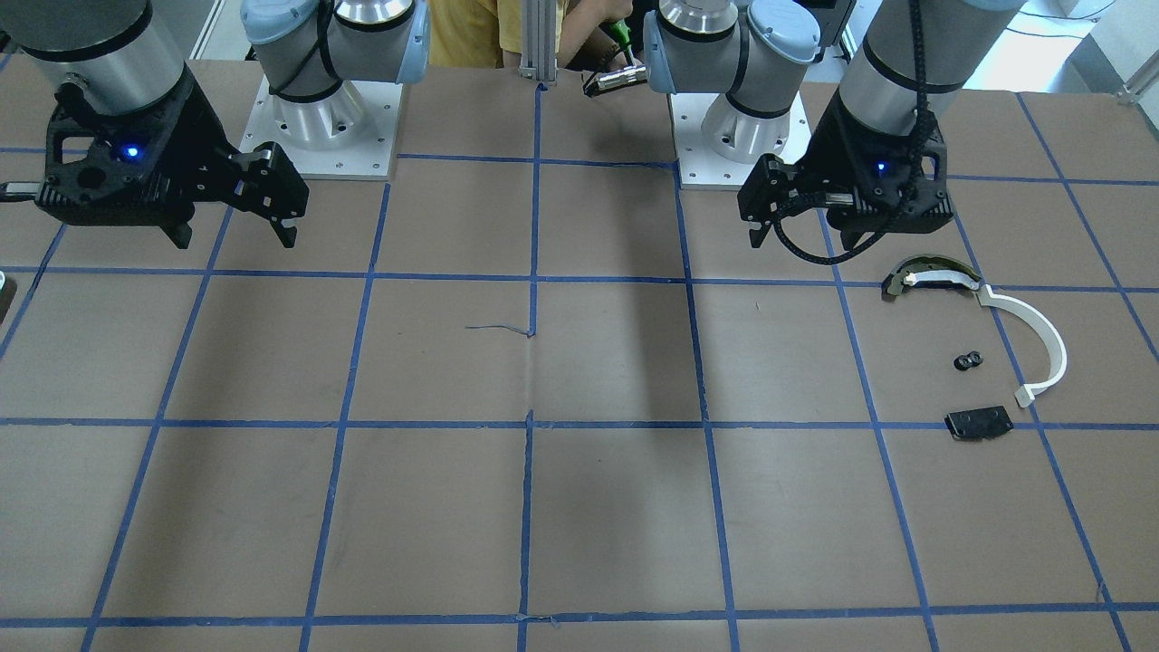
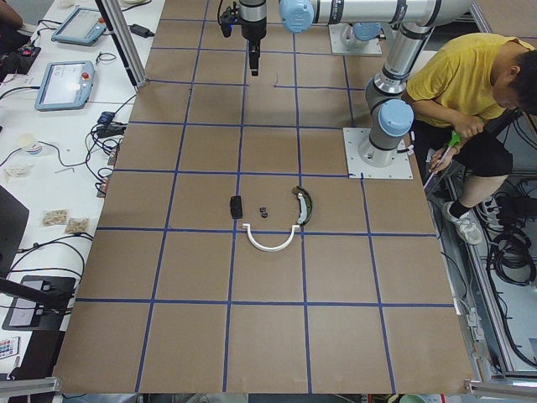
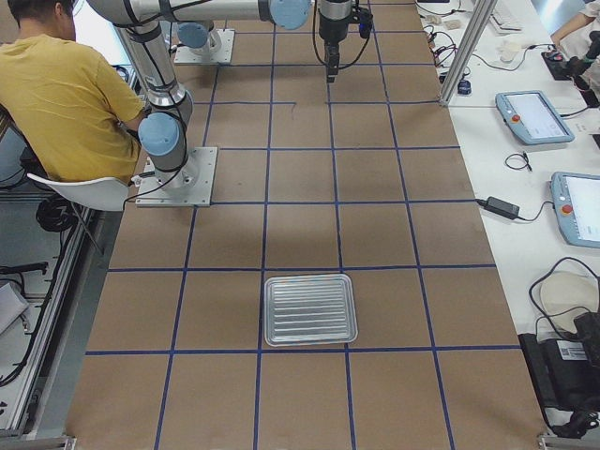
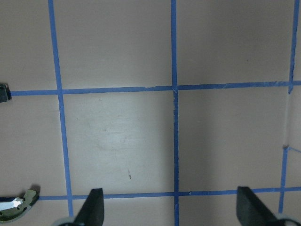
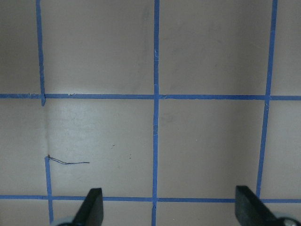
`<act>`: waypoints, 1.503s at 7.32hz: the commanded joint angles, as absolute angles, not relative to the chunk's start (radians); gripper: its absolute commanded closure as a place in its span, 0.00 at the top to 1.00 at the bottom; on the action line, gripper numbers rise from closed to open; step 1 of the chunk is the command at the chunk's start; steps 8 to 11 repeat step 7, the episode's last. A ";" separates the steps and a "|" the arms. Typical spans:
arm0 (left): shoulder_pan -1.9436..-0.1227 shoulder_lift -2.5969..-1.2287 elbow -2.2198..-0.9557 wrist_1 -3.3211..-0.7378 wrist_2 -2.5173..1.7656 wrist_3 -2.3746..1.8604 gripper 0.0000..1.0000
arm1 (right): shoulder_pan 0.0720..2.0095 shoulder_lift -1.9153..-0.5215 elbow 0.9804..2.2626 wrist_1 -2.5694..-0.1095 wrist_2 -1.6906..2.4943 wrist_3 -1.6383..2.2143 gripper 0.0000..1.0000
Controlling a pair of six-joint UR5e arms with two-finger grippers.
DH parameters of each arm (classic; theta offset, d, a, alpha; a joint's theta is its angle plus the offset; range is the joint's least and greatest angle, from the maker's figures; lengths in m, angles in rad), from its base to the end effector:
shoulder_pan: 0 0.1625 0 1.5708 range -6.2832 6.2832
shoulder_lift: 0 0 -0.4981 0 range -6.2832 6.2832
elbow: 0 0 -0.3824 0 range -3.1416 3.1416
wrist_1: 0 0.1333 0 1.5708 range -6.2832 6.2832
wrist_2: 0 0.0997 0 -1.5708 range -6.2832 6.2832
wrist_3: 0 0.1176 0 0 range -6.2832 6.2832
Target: Place bearing gear from tray to pile
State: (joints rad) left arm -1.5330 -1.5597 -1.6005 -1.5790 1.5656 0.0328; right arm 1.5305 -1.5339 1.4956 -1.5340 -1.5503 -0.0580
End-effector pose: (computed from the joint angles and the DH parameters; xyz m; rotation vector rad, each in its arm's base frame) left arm -0.1159 -0.4780 0.5332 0.0079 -3.1352 -0.0417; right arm 0.1154 -0.5054 0.5575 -0.0276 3.1211 -0.0039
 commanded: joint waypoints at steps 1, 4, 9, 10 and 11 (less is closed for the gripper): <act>-1.549 -1.546 -1.620 -1.578 1.569 0.006 1.00 | 1.529 -1.534 1.496 -1.534 -1.551 -0.058 1.00; -1.549 -1.543 -1.623 -1.592 1.574 0.008 1.00 | 1.529 -1.535 1.496 -1.534 -1.551 -0.058 1.00; -1.543 -1.533 -1.621 -1.600 1.574 0.008 1.00 | 1.528 -1.536 1.496 -1.534 -1.551 -0.057 1.00; -1.543 -1.533 -1.621 -1.600 1.574 0.008 1.00 | 1.528 -1.536 1.496 -1.534 -1.551 -0.057 1.00; -1.543 -1.533 -1.621 -1.600 1.574 0.008 1.00 | 1.528 -1.536 1.496 -1.534 -1.551 -0.057 1.00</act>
